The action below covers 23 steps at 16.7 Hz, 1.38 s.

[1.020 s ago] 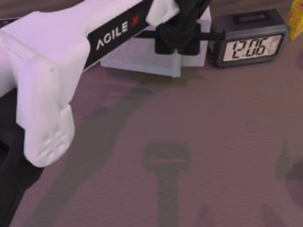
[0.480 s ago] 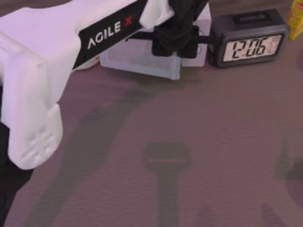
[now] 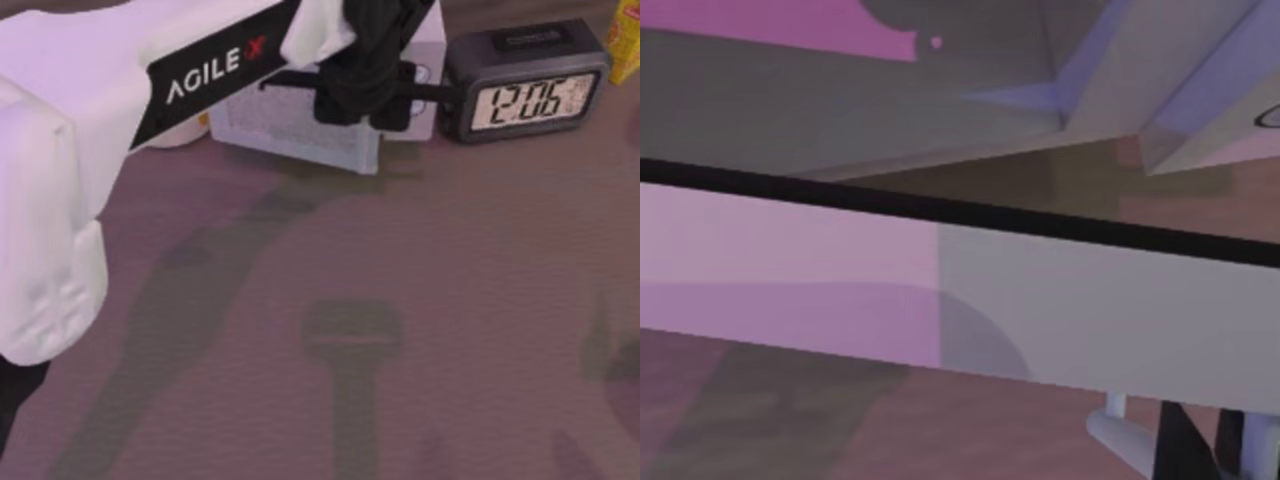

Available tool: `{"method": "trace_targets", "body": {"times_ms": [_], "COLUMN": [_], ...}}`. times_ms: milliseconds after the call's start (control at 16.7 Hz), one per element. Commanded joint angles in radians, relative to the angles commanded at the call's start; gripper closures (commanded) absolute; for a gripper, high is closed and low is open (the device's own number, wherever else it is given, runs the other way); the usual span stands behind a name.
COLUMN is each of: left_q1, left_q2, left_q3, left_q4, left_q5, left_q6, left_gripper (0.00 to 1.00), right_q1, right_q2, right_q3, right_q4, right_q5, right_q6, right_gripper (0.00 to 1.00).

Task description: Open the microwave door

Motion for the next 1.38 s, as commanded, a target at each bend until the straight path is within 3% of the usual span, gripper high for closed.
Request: {"method": "trace_targets", "body": {"times_ms": [1380], "left_q1": [-0.005], "left_q2": [-0.012], "left_q3": [-0.017], "left_q4": [0.013], "left_q5": [0.008], "left_q6": [0.009], "left_gripper": [1.0], "right_q1": [0.0], "right_q2": [0.0], "right_q3": [0.0], "right_q4": [0.0], "right_q5": [0.0], "right_q6": [0.0], "right_gripper": [0.0]}}
